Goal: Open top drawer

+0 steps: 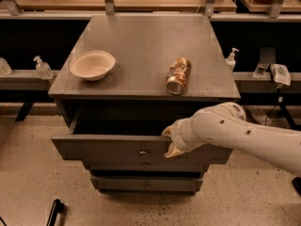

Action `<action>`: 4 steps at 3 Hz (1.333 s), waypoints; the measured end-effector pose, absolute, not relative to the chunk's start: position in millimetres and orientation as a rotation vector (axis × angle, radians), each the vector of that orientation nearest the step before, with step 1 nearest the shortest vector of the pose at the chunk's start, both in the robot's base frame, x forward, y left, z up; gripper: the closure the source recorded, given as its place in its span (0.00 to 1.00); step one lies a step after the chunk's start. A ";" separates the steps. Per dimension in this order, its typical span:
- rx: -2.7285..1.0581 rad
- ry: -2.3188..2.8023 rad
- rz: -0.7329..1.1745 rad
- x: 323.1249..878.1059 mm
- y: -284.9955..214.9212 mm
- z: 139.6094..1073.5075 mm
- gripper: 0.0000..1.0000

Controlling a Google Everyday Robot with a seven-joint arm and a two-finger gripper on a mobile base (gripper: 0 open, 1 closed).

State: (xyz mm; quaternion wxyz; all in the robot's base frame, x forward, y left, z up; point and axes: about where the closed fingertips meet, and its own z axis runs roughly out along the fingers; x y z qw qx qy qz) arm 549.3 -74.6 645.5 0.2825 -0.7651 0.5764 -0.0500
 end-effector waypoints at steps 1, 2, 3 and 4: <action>-2.058 1.543 -0.129 547.9 -74.8 645.2 0.43; -2.150 1.545 -0.086 534.8 -82.5 645.4 0.19; -2.238 1.561 -0.045 526.4 -88.1 642.2 0.00; -2.313 1.576 -0.003 521.2 -92.4 636.1 0.22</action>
Offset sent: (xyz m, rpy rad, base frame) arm -0.0325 -0.0210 0.0022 -0.1148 0.1534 0.1057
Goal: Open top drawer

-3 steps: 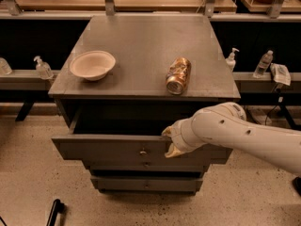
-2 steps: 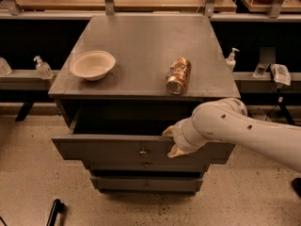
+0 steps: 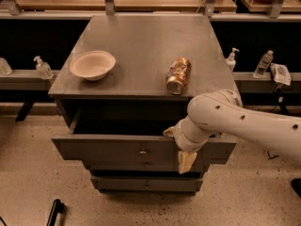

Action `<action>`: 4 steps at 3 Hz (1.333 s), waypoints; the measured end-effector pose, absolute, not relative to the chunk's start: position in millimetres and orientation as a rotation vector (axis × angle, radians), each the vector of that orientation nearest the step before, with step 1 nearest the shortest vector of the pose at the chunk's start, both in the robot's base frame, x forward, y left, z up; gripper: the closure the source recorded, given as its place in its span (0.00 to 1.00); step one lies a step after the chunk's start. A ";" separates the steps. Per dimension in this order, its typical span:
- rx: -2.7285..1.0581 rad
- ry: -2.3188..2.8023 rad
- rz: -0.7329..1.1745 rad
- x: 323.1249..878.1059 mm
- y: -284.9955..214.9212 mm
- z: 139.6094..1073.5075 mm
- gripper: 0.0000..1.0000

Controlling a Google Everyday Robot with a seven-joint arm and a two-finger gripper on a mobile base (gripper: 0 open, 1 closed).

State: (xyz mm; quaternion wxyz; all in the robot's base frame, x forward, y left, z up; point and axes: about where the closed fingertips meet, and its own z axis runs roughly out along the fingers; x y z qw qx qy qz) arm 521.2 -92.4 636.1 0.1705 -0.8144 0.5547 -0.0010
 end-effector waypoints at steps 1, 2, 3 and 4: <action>-2.360 1.575 0.017 518.4 -93.0 633.9 0.53; -2.387 1.555 0.026 513.6 -91.1 638.6 0.82; -2.397 1.518 0.012 507.8 -86.8 651.0 0.81; -2.419 1.474 0.001 499.9 -81.5 665.4 0.78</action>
Offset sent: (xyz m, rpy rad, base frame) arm -0.0053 0.0001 0.0032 -0.0443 0.0482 0.0475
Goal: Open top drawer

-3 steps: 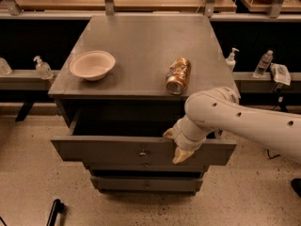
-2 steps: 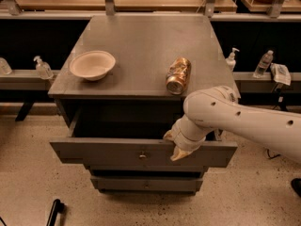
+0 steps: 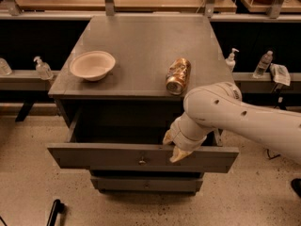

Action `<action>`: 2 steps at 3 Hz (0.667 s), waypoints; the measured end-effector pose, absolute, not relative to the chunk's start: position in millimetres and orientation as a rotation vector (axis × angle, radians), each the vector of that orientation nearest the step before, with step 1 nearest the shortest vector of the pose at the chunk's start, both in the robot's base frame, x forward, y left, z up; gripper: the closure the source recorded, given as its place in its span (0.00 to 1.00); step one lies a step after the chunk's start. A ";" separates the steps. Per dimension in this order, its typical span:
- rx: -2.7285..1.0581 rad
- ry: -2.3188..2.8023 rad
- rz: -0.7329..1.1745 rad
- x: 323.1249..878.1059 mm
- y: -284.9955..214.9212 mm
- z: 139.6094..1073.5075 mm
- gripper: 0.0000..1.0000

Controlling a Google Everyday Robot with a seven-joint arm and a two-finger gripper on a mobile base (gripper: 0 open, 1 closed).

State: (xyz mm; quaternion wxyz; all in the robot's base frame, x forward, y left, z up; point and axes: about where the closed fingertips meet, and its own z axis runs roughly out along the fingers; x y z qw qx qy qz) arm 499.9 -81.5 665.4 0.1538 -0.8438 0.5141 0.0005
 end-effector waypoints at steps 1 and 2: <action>-2.448 1.419 -0.026 487.9 -75.0 686.4 0.77; -2.448 1.418 -0.028 487.3 -75.0 686.6 0.73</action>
Offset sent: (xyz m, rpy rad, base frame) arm -0.0369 0.0123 0.0698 -0.0371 -0.0832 0.0941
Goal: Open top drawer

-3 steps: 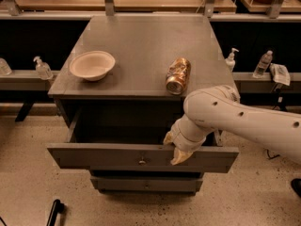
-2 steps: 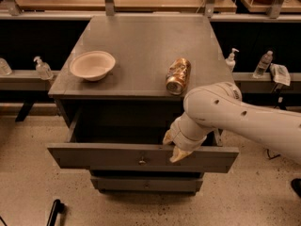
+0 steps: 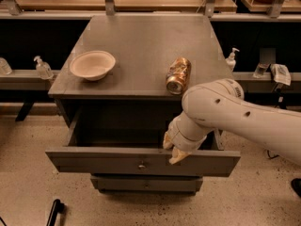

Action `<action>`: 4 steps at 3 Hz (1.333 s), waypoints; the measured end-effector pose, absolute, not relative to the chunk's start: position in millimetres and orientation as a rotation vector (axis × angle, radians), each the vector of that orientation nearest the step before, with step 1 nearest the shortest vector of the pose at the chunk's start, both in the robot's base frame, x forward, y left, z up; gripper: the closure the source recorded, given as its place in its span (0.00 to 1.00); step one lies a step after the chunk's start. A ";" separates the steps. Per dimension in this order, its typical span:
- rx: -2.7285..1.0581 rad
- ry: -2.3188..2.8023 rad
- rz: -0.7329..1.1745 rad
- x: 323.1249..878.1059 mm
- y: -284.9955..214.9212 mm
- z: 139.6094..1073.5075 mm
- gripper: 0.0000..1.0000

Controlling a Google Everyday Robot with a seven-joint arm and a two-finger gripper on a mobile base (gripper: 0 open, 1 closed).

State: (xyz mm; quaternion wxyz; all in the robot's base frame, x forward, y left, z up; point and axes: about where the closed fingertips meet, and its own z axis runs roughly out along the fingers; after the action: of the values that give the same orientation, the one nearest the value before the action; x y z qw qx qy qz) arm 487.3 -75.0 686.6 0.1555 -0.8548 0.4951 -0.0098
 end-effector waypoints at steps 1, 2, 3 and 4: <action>-2.450 1.391 -0.087 474.7 -75.9 712.6 0.60; -2.442 1.387 -0.136 467.0 -80.8 730.7 0.54; -2.411 1.388 -0.198 463.3 -87.1 742.7 0.66; -2.371 1.429 -0.269 471.6 -97.0 741.4 0.89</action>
Offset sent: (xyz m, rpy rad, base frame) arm -0.0284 -0.0141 0.0663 -0.0353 -0.1173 -0.0098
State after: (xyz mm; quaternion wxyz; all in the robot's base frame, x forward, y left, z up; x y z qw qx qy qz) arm 471.6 -97.0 741.4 0.1790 -0.8387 0.5056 -0.0951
